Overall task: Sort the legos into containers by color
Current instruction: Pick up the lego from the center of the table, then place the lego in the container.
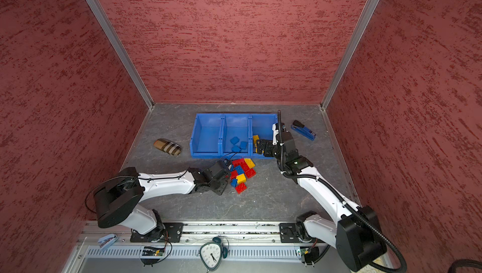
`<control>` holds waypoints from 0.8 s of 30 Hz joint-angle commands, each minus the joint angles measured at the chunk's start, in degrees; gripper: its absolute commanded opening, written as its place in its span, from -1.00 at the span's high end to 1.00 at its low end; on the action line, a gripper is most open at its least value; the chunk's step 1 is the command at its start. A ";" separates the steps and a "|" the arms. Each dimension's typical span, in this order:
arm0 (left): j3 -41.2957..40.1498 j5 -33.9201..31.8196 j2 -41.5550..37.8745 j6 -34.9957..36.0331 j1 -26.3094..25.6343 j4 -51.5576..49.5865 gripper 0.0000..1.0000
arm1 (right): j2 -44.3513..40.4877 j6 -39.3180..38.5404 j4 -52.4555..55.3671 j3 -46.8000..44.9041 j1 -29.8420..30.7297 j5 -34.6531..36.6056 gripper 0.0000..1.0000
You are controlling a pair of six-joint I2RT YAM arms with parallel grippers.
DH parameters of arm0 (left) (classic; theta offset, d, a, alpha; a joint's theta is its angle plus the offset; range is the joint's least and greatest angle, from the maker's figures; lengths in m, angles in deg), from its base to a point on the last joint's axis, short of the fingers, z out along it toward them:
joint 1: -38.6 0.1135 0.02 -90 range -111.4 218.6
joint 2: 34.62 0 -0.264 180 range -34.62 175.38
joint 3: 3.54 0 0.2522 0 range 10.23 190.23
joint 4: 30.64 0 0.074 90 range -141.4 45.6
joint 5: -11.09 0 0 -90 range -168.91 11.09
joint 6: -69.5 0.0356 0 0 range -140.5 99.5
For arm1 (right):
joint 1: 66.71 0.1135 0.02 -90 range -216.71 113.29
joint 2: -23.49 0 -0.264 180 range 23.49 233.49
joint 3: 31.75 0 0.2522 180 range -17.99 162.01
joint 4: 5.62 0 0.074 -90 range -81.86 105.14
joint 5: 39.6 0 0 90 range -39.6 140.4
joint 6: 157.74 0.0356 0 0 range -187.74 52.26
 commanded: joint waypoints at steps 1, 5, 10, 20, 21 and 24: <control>0.01 -1.81 -0.74 -0.94 -0.29 -2.46 0.47 | -0.58 0.72 -2.22 0.56 -0.08 2.97 -0.98; -0.23 -4.91 -4.91 -2.34 -2.18 -6.04 0.69 | -1.24 -0.04 -2.57 0.43 -0.11 4.06 -0.98; 1.50 -5.37 -15.71 -4.49 -2.42 -11.56 0.81 | -1.77 -0.40 -3.25 0.52 -0.08 4.44 -0.98; 9.69 -2.85 -28.44 -5.70 15.59 -16.15 1.00 | -2.04 -0.34 -5.38 0.60 -0.13 4.68 -0.98; 11.13 -1.19 -27.66 -6.26 18.23 -16.33 1.00 | -2.11 -0.03 -5.53 0.62 -0.07 4.57 -0.98; 16.63 -0.75 -22.74 -7.50 23.48 -17.49 1.00 | -2.21 0.88 -5.95 0.12 -0.09 4.40 -0.98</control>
